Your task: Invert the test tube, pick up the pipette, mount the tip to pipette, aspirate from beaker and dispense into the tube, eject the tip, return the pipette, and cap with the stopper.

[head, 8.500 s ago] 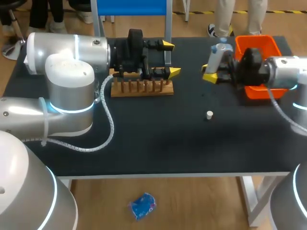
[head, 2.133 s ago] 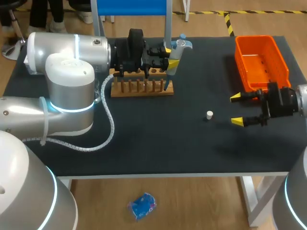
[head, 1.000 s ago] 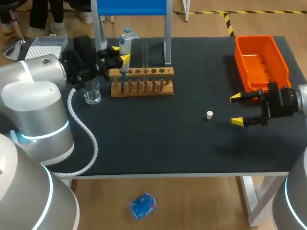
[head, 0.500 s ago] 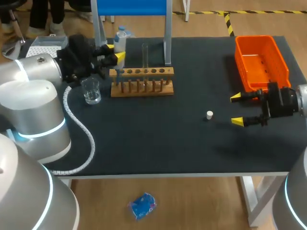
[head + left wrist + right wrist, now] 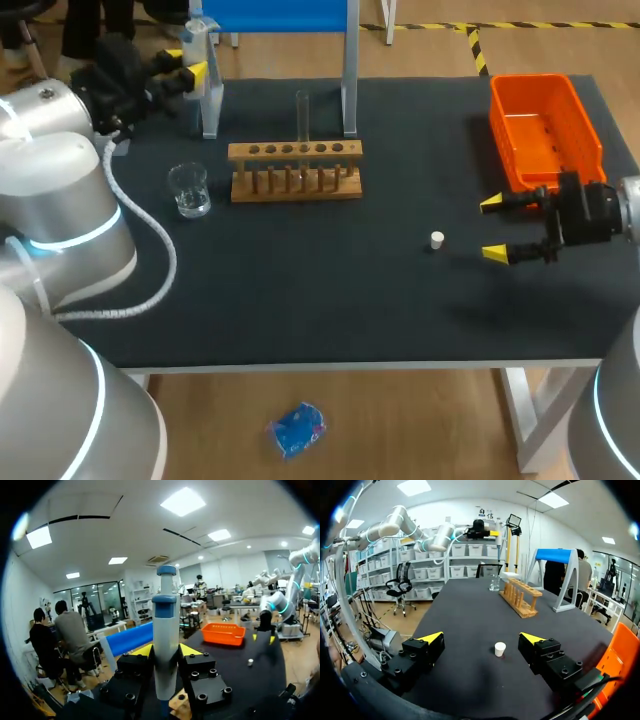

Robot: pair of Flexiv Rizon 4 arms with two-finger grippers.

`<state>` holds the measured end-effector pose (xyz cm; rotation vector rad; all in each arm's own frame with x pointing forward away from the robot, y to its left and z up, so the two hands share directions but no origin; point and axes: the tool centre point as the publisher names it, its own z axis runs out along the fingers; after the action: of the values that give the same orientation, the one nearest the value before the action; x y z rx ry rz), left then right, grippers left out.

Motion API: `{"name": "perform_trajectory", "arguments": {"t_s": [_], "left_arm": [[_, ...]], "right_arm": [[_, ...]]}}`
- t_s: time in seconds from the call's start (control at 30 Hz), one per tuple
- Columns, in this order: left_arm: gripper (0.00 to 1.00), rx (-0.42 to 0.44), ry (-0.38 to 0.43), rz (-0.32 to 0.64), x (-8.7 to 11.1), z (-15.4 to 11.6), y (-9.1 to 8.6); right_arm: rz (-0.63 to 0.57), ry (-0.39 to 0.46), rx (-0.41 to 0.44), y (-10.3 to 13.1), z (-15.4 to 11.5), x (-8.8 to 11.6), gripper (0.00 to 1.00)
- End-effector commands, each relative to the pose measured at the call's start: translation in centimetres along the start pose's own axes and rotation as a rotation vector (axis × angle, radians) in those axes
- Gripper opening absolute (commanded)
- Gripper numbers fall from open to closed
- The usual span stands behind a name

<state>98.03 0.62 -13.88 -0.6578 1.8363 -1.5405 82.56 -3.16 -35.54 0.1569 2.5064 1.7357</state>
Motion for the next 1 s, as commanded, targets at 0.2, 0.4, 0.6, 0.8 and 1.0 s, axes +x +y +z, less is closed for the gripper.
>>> {"name": "perform_trajectory", "arguments": {"t_s": [0.2, 0.4, 0.6, 0.8, 1.0], "left_arm": [[0.0, 0.001, -0.04, -0.017, -4.7, 3.4, 0.4], [0.0, -0.016, -0.058, -0.012, -5.6, 4.0, 0.6], [0.0, -0.016, -0.058, -0.012, -5.6, 4.0, 0.6], [0.0, -0.016, -0.058, -0.012, -5.6, 4.0, 0.6], [0.0, -0.032, -0.091, -0.007, -6.5, 5.8, 1.0]], "right_arm": [[-0.001, -0.002, 0.002, 0.1, 0.0, 0.1, 1.0], [-0.001, -0.002, 0.002, 0.1, 0.0, 0.1, 1.0], [-0.001, -0.002, 0.002, 0.1, 0.0, 0.1, 1.0], [-0.001, -0.002, 0.002, 0.1, 0.0, 0.1, 1.0], [-0.001, -0.002, 0.002, 0.1, 0.0, 0.1, 1.0]]}}
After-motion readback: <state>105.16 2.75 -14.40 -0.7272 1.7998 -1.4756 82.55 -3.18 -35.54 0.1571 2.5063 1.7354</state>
